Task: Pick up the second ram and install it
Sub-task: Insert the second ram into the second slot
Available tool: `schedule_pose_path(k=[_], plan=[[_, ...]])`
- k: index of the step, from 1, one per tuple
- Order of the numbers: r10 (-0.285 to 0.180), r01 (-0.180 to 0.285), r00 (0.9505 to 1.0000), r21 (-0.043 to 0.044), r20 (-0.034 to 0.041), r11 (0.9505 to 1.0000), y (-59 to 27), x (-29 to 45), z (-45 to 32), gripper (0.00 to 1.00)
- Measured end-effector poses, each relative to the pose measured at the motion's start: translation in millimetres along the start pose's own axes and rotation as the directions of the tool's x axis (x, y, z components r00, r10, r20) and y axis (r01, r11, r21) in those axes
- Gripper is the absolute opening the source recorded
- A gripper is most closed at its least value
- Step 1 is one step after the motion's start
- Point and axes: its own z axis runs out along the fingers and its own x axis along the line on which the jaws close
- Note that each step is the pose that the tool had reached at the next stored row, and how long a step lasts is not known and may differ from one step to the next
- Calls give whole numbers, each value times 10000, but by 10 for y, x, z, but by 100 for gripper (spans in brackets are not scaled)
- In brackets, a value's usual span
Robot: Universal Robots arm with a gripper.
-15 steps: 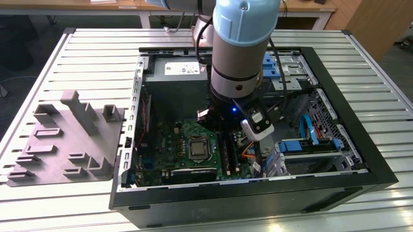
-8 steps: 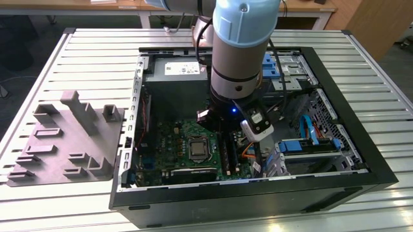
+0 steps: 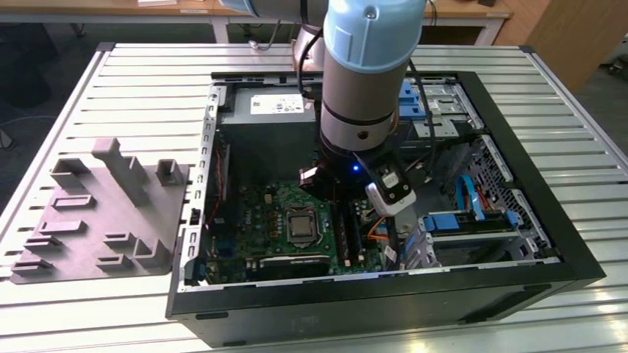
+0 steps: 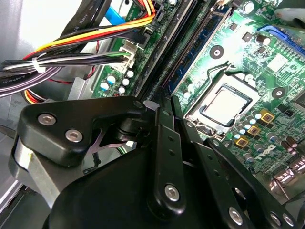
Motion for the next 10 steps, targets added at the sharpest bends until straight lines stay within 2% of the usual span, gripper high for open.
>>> schedule_pose_path(k=[3,7,10], plan=[[0,0,10000,-9,0,10000,0,0,1,13],[3,-3,10000,-104,-1,9999,-3,0,6,13],[4,-4,10000,-124,0,9999,-5,0,13,13]])
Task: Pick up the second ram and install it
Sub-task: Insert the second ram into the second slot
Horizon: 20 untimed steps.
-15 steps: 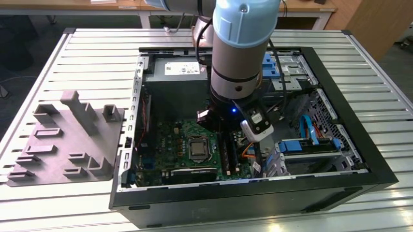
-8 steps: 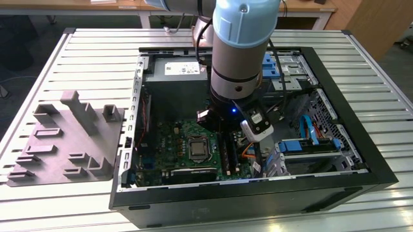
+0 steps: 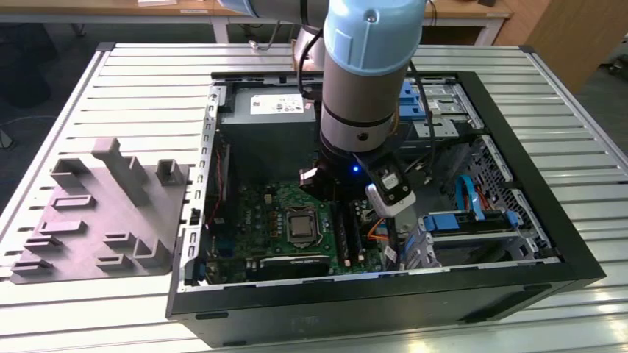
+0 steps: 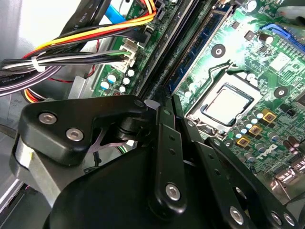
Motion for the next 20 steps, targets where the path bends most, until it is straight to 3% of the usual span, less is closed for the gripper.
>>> schedule_pose_path(k=[12,20], plan=[[0,0,10000,2,-2,10000,-2,1,16,13],[1,-1,10000,-45,-2,10000,-3,1,23,13]])
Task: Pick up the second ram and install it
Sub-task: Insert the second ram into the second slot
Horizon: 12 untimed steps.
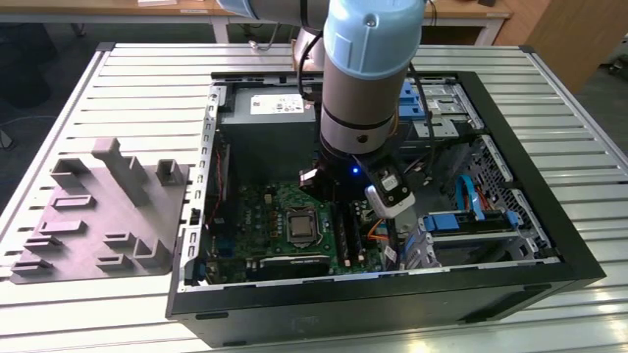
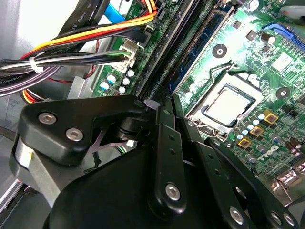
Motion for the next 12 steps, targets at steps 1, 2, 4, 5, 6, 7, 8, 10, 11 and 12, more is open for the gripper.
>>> schedule_pose_path(k=[1,2,4,5,6,7,8,10,11,12], plan=[[0,0,10000,0,0,10000,0,0,0,13],[0,0,10000,-4,1,10000,0,0,1,13],[0,0,10000,-4,0,10000,0,0,1,15],[0,0,10000,-3,0,10000,0,0,1,21],[0,0,10000,-2,0,10000,0,0,1,21],[0,0,10000,-2,0,10000,0,0,0,21],[0,0,10000,-2,0,10000,0,0,0,21],[0,0,10000,-2,0,10000,0,0,0,21],[0,0,10000,-2,0,10000,0,0,0,21],[0,0,10000,-2,0,10000,0,0,0,21]])
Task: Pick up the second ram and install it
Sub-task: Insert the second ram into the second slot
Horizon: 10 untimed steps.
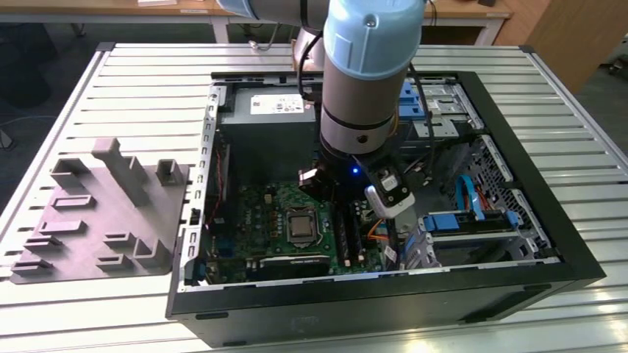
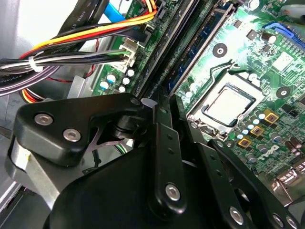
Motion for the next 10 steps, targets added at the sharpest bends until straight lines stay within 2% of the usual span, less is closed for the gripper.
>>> schedule_pose_path(k=[4,10], plan=[[0,0,10000,2,-1,10000,1,-1,-32,21],[1,-1,10000,0,0,10000,10,-5,-200,21]])
